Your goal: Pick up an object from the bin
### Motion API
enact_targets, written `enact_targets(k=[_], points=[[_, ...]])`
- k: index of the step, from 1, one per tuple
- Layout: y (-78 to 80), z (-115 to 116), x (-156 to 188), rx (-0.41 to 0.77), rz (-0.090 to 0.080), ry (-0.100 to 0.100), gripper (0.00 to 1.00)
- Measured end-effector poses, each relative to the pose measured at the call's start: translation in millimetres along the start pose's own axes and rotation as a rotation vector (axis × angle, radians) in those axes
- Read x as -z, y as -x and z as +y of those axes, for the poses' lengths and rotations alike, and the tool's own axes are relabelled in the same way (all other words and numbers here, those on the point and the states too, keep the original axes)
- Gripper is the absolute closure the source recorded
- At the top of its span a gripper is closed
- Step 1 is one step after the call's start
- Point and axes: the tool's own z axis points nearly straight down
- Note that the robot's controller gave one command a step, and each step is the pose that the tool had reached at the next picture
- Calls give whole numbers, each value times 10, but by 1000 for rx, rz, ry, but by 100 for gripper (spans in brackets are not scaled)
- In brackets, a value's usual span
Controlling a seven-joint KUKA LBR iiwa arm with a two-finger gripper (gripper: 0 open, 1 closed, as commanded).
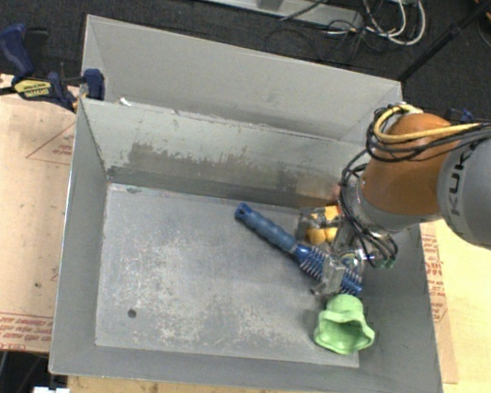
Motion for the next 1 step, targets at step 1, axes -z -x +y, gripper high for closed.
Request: enact_targets(k=[1], points=[[-4, 8, 28, 1, 0, 0, 100]])
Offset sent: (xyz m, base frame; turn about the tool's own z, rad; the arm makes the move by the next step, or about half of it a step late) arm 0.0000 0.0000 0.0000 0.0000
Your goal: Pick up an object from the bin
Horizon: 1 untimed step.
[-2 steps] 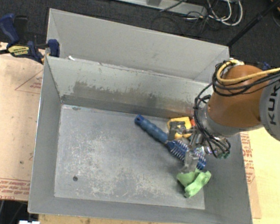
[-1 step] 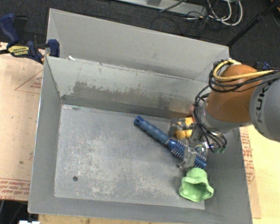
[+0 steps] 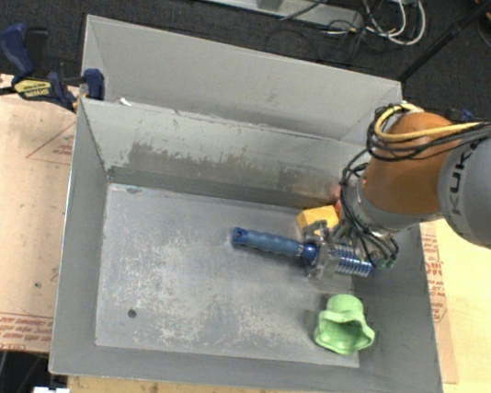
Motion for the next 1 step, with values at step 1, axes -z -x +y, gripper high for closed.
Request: enact_targets(k=[1], points=[[-4, 5, -2, 1, 2, 1, 0]])
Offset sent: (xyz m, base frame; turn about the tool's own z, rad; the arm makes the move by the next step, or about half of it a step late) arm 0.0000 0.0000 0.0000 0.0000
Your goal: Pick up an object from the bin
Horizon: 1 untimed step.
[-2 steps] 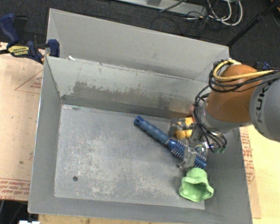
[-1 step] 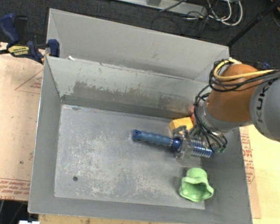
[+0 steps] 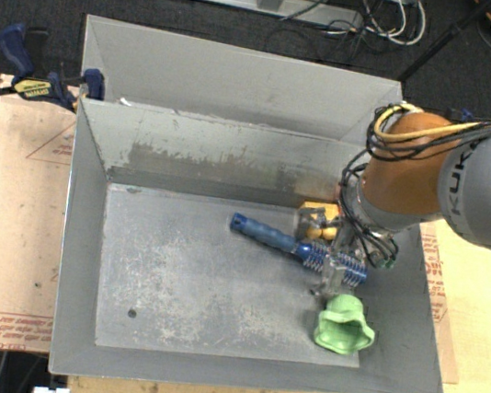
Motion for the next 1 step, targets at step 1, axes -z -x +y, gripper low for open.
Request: enact_targets(k=[1], points=[[0, -9, 0, -1, -2, -1, 100]])
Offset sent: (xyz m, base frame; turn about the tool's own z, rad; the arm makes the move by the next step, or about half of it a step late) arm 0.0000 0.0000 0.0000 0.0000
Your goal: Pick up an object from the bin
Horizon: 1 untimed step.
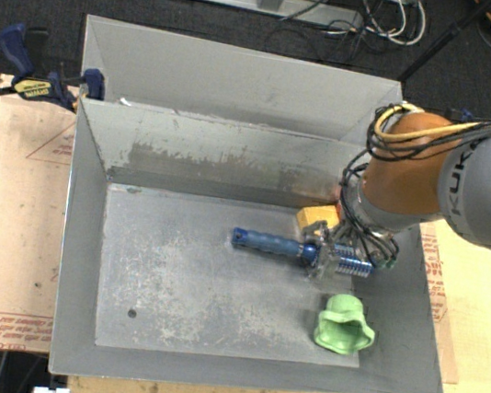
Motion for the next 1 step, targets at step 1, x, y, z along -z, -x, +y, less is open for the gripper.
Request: enact_targets(k=[1], points=[[95, -190, 25, 328, -8, 16, 100]])
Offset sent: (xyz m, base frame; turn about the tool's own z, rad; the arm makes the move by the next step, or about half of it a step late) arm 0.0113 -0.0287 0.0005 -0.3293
